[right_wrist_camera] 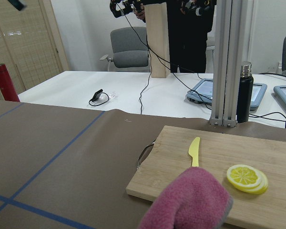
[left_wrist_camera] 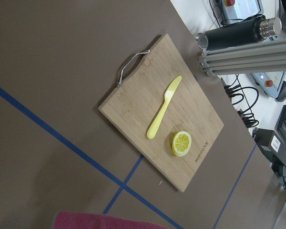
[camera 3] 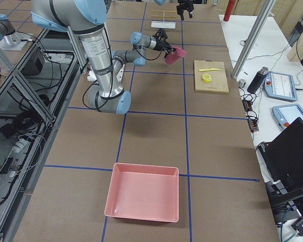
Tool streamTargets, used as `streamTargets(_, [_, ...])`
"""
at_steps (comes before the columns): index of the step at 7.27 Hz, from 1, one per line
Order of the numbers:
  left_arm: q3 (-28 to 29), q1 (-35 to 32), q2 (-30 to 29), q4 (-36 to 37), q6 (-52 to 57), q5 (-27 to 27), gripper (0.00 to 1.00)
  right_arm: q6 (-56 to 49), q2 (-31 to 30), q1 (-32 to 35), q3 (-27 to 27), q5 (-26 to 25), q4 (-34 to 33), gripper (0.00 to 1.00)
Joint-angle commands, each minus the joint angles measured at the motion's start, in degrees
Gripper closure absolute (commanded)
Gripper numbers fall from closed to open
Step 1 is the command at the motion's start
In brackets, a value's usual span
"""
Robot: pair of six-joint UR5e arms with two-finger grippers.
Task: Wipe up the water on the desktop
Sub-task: 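Open the left gripper and withdraw it while the right gripper holds the towel, then carry the towel with the right gripper toward the nearer table area and lower it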
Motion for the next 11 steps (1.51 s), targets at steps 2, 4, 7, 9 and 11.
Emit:
streamTargets(2, [-0.51, -5.64, 5.25, 3.05, 32.01, 0.21, 0.01, -0.22, -0.65, 2.10, 0.24, 0.43, -2.30, 1.00])
streamTargets(4, [-0.42, -10.12, 8.95, 8.54, 53.11, 0.12, 0.01, 0.04, -0.92, 3.41, 0.24, 1.49, -2.13, 1.00])
streamTargets(7, [0.97, -19.60, 10.89, 23.94, 86.34, 0.48, 0.01, 0.57, -3.98, 7.27, 0.24, 7.18, -2.30, 1.00])
streamTargets(9, [5.96, -27.77, 11.43, 31.23, 105.78, 0.04, 0.01, 0.57, -7.05, 9.65, 3.46, 11.66, -8.49, 1.00])
streamTargets(11, [10.28, -32.45, 12.73, 33.11, 114.62, -0.31, 0.01, 1.44, -9.95, 9.75, 17.22, 15.53, -28.13, 1.00])
